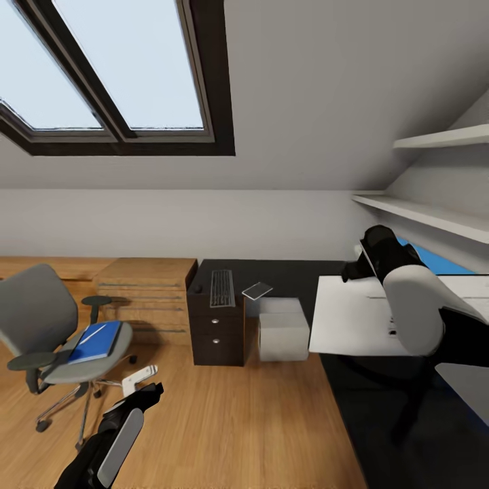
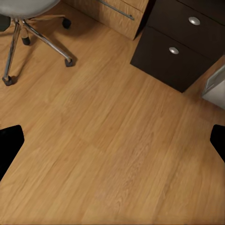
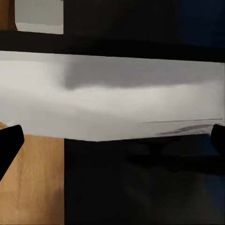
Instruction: In the bedroom, organize the workspace by keeping the computer under the desk, ensuring the monitor is on the desk, placing the keyboard on the desk next to the monitor, placing the mouse on the desk next to the keyboard, moving the folder from the swivel chair onto the desk next to the mouse, stacking the notebook on top of the folder with the pen on top of the notebook, and positioning the swivel chair next to the desk.
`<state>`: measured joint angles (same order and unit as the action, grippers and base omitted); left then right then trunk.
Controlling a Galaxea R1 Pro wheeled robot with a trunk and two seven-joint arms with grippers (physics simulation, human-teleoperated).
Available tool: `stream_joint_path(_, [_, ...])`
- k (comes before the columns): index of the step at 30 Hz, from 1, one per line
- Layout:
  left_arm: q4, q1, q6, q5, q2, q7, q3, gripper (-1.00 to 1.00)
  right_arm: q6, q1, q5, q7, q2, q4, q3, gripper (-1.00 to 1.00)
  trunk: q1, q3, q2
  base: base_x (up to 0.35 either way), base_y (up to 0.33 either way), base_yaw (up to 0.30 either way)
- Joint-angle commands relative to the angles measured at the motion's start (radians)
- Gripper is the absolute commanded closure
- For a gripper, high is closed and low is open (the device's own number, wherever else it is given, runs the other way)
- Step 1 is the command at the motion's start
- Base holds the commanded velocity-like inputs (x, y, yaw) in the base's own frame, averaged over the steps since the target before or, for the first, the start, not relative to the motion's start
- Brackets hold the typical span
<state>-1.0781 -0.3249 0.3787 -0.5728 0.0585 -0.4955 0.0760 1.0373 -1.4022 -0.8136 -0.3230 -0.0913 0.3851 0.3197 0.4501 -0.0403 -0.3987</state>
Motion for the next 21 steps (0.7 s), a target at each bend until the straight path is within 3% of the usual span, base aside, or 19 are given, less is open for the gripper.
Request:
stream_joint_path(1, [-0.001, 0.000, 0.001, -0.009, 0.001, -0.009, 0.004, -1.00, 0.001, 0.000, -0.011, -0.007, 0.001, 0.001, 0.007, -1.00, 0.000, 0.001, -0.001, -0.201, 0.000, 0.000])
stream_joint_path(8, [-0.001, 0.000, 0.001, -0.009, 0.001, -0.011, 0.004, -1.00, 0.002, 0.000, -0.025, -0.005, 0.002, 0.008, 0.006, -1.00, 0.000, 0.001, -0.001, -0.233, 0.000, 0.000])
stream_joint_path(14, [-0.001, 0.000, 0.002, -0.009, 0.000, -0.011, 0.004, -1.00, 0.004, 0.000, -0.084, -0.007, 0.006, 0.013, 0.006, -1.00, 0.000, 0.001, -0.001, -0.191, 0.000, 0.000])
stream_joint_path(21, [-0.002, 0.000, 0.003, -0.010, -0.002, -0.011, 0.004, -1.00, 0.003, 0.000, -0.093, -0.007, 0.003, 0.014, 0.005, -1.00, 0.000, 0.001, -0.001, -0.117, 0.000, 0.000])
